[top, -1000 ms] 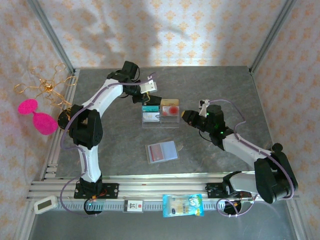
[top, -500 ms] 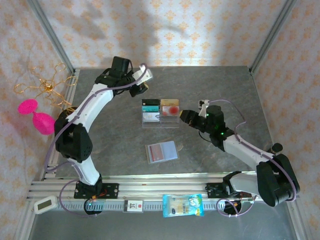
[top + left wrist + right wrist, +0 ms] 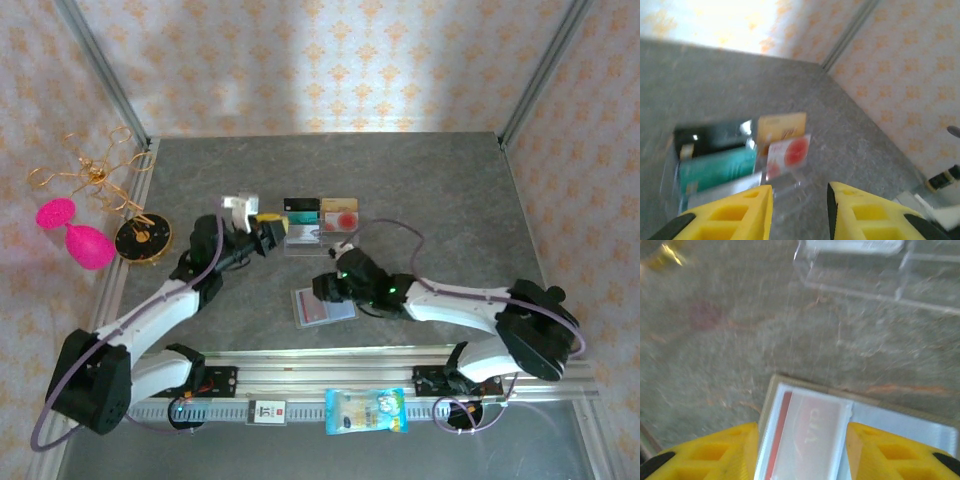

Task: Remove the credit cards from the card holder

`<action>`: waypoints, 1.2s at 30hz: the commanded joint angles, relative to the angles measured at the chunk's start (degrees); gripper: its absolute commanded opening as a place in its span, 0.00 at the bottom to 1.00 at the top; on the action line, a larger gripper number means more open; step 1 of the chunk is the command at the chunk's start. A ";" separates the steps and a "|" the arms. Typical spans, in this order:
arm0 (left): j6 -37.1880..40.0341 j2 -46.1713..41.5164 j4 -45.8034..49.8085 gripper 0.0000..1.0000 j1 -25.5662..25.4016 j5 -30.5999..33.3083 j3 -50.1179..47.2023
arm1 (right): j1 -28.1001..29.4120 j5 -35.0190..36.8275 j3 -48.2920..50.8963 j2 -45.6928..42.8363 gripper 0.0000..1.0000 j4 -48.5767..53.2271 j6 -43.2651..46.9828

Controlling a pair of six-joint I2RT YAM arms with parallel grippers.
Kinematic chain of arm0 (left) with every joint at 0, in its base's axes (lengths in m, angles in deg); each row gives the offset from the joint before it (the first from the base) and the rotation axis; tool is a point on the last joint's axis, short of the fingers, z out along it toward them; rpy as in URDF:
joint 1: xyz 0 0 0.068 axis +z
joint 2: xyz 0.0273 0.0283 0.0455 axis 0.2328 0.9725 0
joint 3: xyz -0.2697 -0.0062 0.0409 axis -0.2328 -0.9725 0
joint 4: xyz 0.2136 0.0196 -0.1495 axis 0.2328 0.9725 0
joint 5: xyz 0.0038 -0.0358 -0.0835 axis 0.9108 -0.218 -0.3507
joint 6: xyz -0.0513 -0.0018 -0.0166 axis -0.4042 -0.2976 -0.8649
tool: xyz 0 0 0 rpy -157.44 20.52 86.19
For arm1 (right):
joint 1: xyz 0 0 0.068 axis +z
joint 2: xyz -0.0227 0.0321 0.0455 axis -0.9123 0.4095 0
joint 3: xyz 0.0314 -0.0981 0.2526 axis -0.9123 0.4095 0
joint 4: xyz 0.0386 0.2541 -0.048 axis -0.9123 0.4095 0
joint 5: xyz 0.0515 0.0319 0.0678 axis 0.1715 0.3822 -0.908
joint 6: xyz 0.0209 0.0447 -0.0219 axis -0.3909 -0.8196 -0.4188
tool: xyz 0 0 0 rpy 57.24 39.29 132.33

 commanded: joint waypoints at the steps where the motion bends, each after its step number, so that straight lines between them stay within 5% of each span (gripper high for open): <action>1: -13.06 -6.72 -4.76 0.34 -1.74 5.95 -6.23 | 4.29 10.00 -2.89 4.11 0.48 4.98 2.61; 7: -17.33 -18.04 -2.34 0.33 -4.28 10.97 -18.09 | 8.40 15.52 -7.42 11.47 0.47 8.34 2.61; 13: -17.53 -20.34 0.24 0.32 -5.66 11.71 -21.08 | 11.06 18.18 -10.65 16.90 0.46 11.60 1.61; 16: -16.72 -19.70 0.46 0.31 -6.71 11.48 -21.57 | 11.33 19.30 -11.20 18.47 0.37 12.87 -0.09; 24: -16.62 -10.83 -4.66 0.18 -14.32 12.14 -21.59 | 11.21 18.90 -9.30 15.18 0.05 8.61 -4.63; 28: -16.63 -3.25 -8.79 0.01 -18.25 12.35 -20.10 | 11.15 17.14 -5.76 11.94 0.00 2.89 -8.06; 36: -14.27 9.30 -10.14 0.00 -24.26 14.06 -14.69 | 10.49 17.76 -2.86 8.95 0.00 0.21 -11.50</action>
